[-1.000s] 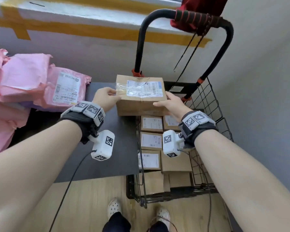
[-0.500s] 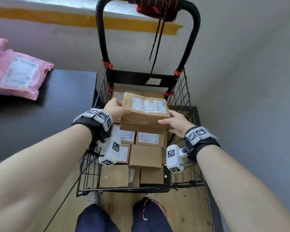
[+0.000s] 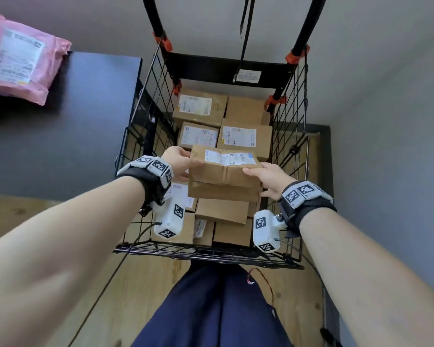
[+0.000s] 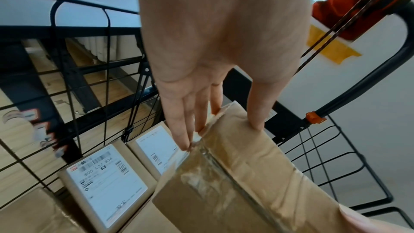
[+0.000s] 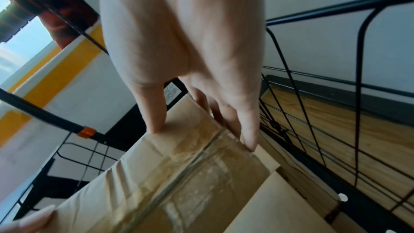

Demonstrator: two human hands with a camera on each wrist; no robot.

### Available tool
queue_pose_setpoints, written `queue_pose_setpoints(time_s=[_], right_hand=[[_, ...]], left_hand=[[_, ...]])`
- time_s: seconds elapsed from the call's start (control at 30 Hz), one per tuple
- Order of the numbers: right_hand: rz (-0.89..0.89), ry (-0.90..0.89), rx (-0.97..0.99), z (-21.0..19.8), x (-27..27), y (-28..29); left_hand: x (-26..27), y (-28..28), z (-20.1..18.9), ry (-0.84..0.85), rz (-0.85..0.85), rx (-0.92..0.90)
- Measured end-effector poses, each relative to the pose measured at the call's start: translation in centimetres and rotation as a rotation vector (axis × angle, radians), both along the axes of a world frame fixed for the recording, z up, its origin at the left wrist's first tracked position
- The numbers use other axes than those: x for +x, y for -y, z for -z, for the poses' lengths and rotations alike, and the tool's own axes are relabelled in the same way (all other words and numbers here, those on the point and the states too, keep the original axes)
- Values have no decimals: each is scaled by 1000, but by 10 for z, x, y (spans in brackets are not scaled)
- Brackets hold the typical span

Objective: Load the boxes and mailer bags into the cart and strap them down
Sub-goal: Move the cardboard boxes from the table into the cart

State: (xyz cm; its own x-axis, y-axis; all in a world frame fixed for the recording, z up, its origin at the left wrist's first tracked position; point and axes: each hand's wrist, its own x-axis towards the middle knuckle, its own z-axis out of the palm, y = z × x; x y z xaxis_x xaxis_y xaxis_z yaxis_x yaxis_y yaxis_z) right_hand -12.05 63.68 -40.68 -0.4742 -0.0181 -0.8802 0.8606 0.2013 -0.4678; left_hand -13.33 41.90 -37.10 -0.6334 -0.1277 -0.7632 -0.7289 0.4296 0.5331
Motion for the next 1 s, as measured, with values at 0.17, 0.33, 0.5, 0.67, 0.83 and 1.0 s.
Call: queue_pose_setpoints(time_s=[0.17, 0.33, 0.5, 0.67, 0.83, 1.0], right_hand=[[-33, 136, 80, 24, 8, 0], [-130, 311, 88, 33, 16, 0], [-230, 475, 89, 51, 21, 3], [-285, 568, 108, 86, 28, -1], [-303, 598, 108, 109, 27, -8], [-300, 603, 78, 124, 22, -12]], left_hand=[[-1, 9, 22, 155, 36, 16], [0, 16, 54, 348, 129, 45], [9, 20, 94, 505, 200, 57], [17, 16, 129, 636, 284, 88], [21, 18, 152, 696, 313, 110], [20, 21, 161, 693, 316, 135]])
